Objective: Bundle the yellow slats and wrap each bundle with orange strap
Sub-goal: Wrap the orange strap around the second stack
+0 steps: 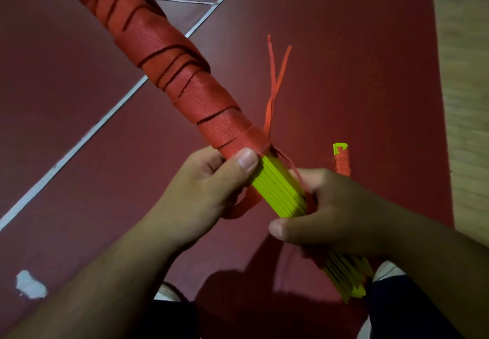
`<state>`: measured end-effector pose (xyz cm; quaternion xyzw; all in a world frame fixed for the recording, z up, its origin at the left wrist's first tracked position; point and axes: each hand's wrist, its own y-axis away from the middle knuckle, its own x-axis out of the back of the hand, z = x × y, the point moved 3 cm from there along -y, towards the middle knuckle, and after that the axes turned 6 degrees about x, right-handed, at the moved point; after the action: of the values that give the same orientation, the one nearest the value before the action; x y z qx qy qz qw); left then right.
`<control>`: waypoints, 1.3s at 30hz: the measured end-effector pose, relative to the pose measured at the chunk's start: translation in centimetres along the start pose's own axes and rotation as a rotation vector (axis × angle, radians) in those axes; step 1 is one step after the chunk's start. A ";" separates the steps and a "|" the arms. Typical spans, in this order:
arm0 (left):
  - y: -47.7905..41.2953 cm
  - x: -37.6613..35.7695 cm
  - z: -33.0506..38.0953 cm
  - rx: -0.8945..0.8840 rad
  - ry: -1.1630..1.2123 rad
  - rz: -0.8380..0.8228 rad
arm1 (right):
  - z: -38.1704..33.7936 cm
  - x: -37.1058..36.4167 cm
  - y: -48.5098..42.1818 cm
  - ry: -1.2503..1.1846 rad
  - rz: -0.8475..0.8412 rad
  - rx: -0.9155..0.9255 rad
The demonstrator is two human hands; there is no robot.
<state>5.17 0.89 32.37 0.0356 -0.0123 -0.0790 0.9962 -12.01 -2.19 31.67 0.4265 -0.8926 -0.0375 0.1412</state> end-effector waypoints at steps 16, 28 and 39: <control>-0.1 -0.9 0.9 -0.064 -0.188 0.117 | 0.0 0.5 0.1 0.280 0.184 -0.002; 0.1 -0.5 0.1 0.022 -0.040 0.087 | 0.6 -0.5 0.3 0.246 0.290 0.053; 0.2 -1.4 0.8 0.003 -0.039 0.135 | 0.5 0.2 -0.1 0.639 0.350 0.057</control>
<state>3.79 1.21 33.13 0.0346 -0.0340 -0.0121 0.9987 -12.21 -2.46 31.18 0.2612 -0.8637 0.1471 0.4052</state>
